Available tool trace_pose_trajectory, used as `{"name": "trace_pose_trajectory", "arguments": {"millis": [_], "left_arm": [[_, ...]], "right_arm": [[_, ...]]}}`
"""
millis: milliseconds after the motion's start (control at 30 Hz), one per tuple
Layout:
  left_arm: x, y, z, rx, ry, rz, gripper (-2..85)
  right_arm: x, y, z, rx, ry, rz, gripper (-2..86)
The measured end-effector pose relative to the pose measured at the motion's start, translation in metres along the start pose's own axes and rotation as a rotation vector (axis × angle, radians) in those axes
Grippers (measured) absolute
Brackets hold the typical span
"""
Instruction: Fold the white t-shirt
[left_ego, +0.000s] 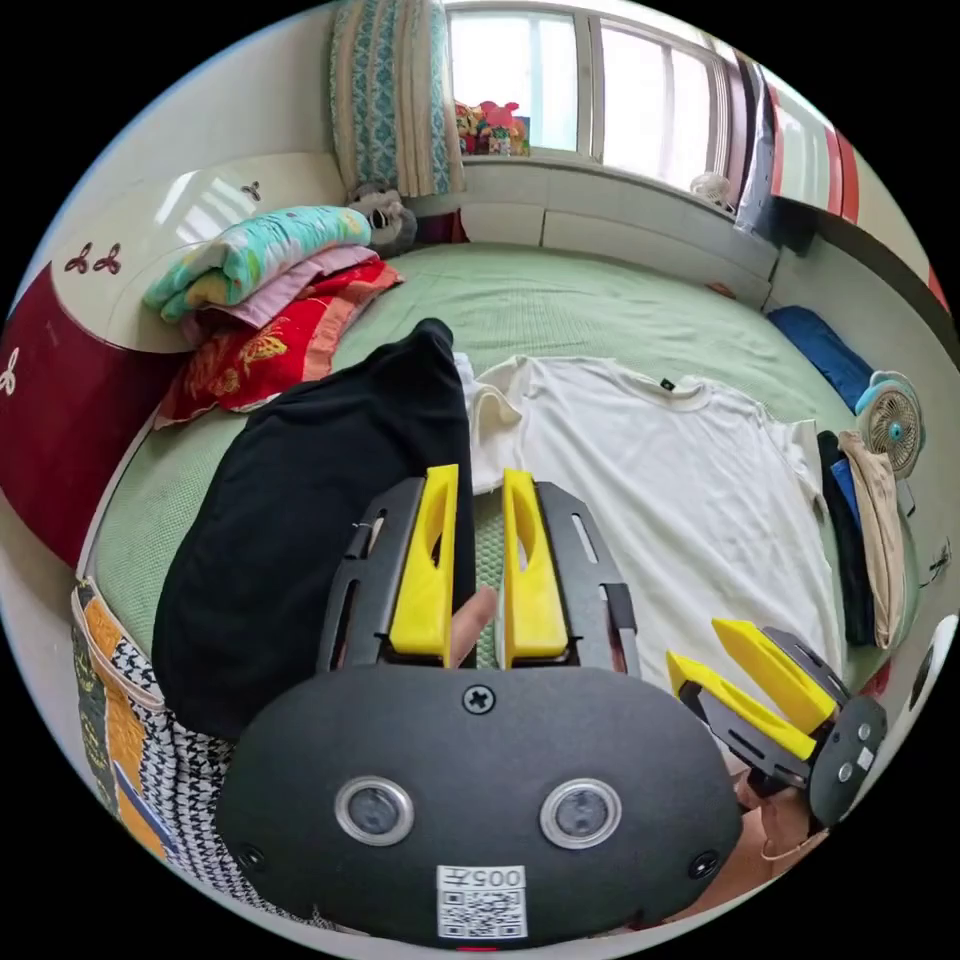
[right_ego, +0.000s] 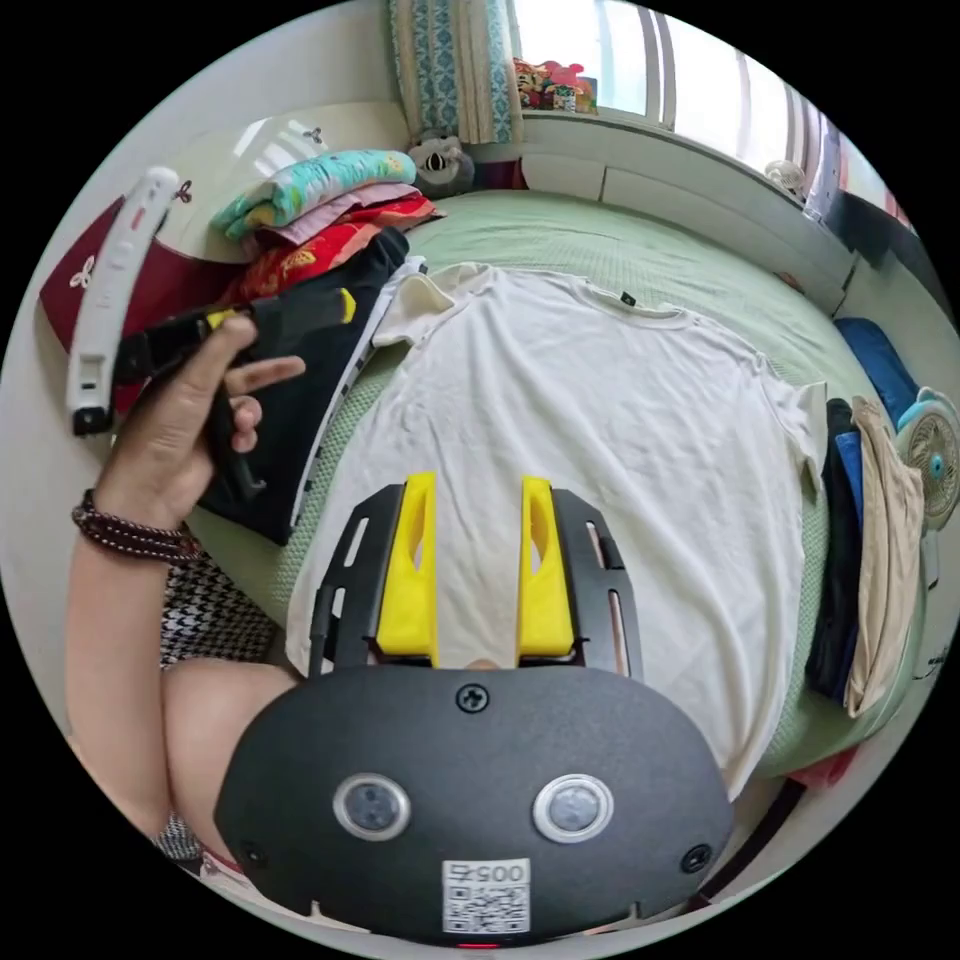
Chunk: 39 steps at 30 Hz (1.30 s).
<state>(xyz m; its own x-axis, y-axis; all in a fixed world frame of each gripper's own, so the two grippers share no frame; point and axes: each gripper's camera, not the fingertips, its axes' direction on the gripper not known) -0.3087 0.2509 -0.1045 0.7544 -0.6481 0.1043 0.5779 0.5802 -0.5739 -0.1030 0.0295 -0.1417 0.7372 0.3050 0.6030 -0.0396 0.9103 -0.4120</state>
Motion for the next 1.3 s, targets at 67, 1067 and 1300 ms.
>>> {"name": "trace_pose_trajectory", "arguments": {"millis": [67, 1067, 1300], "left_arm": [[-0.006, -0.01, -0.003, 0.016, 0.018, -0.008, 10.3], [-0.108, -0.107, 0.051, -0.108, 0.231, -0.055, 10.4], [-0.13, -0.117, 0.062, -0.118, 0.263, -0.068, 9.8]], "right_arm": [[0.007, -0.002, -0.004, 0.033, -0.073, 0.037, 12.0], [-0.096, -0.214, 0.129, -0.004, 0.025, -0.314, 12.3], [-0.139, -0.245, 0.175, -0.046, 0.111, -0.401, 10.2]]}}
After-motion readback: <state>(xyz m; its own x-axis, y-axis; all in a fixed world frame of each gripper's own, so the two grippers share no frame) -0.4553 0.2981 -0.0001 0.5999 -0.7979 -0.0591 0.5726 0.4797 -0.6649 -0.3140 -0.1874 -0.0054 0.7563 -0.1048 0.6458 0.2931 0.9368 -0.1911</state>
